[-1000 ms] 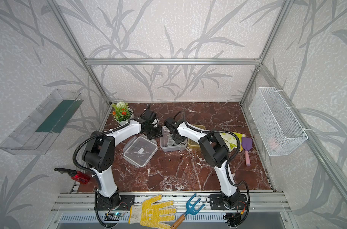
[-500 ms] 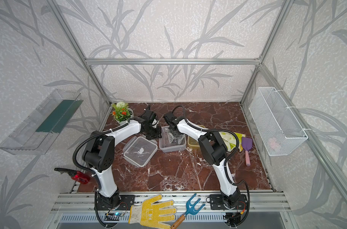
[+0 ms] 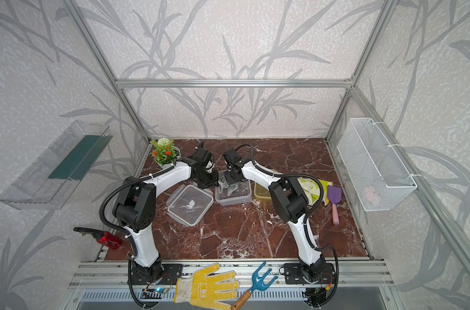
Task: Wipe the insides of the lunch boxes
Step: Wipe the dirt inside the lunch box.
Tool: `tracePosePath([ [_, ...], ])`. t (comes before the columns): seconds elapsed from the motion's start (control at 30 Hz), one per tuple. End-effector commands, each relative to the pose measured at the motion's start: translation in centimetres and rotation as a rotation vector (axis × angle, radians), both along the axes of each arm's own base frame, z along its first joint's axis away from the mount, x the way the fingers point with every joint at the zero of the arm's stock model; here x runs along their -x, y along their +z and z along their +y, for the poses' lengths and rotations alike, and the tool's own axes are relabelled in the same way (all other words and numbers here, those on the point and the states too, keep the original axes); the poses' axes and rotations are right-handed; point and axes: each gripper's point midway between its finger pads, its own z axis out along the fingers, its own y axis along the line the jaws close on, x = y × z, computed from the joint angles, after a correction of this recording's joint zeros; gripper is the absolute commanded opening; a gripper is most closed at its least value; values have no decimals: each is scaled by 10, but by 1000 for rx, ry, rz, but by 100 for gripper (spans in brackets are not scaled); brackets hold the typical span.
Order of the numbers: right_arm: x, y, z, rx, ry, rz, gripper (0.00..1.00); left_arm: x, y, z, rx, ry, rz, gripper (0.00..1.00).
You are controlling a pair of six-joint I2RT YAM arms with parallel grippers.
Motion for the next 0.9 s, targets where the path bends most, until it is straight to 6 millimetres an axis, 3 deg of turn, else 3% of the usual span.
tracePosePath([
  [0.0,2,5,33,-202,-3,43,0,1,8,-16,67,-36,9,7],
  [0.3,31,-8,63,-328,51,166,0,-10,22,-18,93,-2,-29,7],
  [0.47,57,-24,69,-352,76,244,0,-17,27,-12,104,32,-34,7],
  [0.67,94,-32,63,-309,143,307,0,-24,29,6,83,80,-43,7],
  [0.87,126,-38,38,-170,232,377,0,-31,33,16,50,101,-63,7],
])
